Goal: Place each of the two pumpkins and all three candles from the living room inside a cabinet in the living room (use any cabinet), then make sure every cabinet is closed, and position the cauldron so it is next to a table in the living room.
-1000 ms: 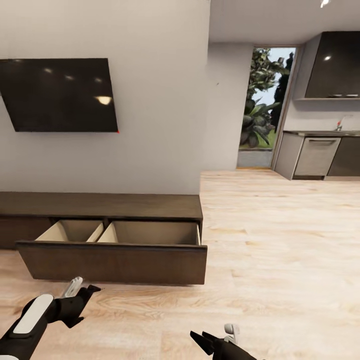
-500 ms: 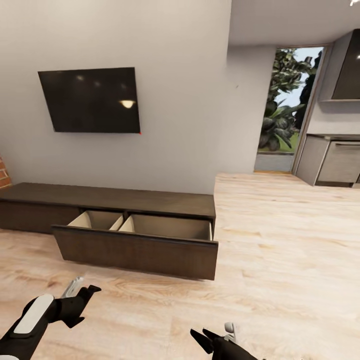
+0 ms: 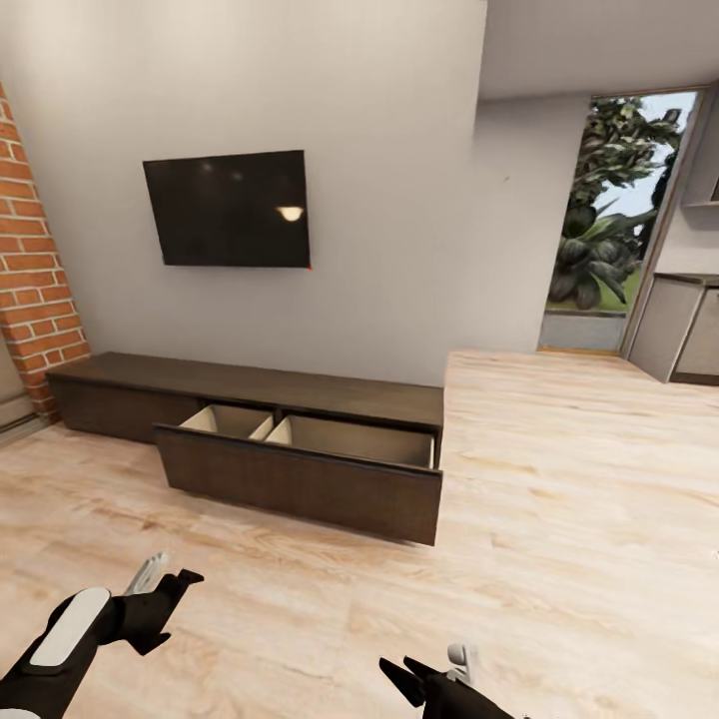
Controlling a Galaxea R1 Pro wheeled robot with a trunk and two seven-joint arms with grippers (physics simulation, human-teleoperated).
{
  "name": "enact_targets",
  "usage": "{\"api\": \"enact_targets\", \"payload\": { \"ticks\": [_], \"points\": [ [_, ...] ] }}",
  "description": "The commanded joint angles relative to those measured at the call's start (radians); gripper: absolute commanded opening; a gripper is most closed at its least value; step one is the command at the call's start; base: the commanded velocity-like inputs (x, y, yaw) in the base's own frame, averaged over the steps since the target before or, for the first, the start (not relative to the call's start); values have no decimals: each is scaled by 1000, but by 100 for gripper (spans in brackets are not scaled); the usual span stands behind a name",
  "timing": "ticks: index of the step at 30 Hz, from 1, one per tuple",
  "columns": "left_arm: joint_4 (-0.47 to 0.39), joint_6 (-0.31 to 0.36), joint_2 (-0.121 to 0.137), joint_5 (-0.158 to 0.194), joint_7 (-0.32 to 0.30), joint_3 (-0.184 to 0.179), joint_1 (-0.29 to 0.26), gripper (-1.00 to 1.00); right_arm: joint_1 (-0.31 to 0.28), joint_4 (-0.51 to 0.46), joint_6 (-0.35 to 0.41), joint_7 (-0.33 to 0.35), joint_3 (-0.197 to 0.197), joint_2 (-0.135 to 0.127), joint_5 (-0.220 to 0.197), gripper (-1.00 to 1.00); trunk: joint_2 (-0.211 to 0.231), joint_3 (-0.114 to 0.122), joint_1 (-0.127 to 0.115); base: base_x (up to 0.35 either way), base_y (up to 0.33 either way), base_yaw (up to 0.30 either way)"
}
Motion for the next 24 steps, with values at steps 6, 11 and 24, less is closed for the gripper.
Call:
{"api": "enact_targets", "payload": {
  "ticks": [6, 11, 24],
  "points": [
    [-1, 3, -1, 10, 9, 2, -1, 100, 0, 1, 9, 1, 1, 1, -10, 100, 0, -1, -1, -258, -203, 61],
    [-2, 3, -1, 10, 9, 2, -1, 100, 0, 1, 9, -1, 0, 2, 30, 100, 0, -1, -1, -257, -203, 236],
    [-1, 3, 0, 17, 7, 6, -1, 100, 0, 1, 9, -2, -1, 2, 56, 100, 0, 0, -1, -176, -138, 274]
  ]
}}
